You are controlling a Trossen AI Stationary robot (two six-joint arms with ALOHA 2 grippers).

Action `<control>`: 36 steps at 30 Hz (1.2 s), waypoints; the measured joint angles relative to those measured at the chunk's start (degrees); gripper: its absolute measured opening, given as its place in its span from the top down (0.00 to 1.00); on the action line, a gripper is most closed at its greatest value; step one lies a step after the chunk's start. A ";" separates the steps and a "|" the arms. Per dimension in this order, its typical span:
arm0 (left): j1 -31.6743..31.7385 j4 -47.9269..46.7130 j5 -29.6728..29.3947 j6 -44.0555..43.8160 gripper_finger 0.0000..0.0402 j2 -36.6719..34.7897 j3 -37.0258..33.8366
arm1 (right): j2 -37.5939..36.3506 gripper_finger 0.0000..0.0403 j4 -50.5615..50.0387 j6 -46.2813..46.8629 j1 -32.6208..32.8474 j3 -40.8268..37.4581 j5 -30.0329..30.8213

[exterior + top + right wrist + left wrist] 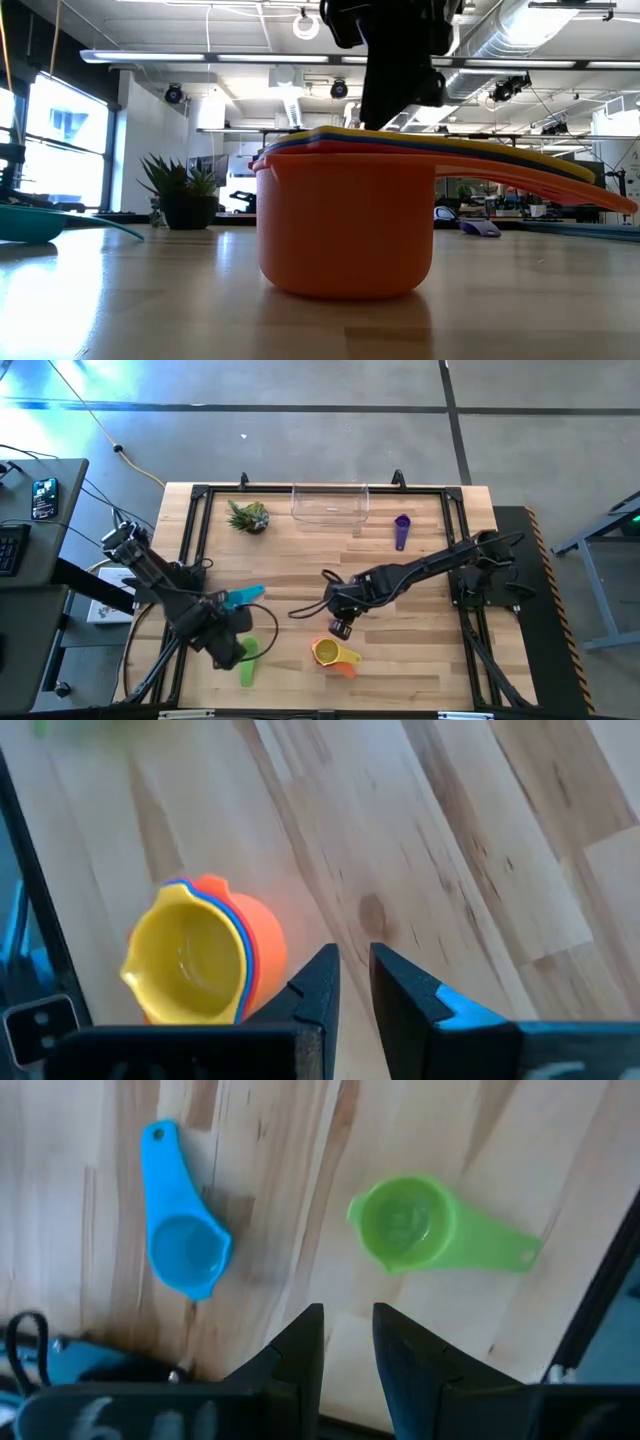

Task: Nest measuring cups in basket
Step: Stack the green measuring cup on the yellow measuring cup

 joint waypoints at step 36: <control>-7.30 24.81 -3.23 -34.11 0.66 -18.58 -26.85 | 0.02 0.87 8.27 1.73 0.00 0.00 5.68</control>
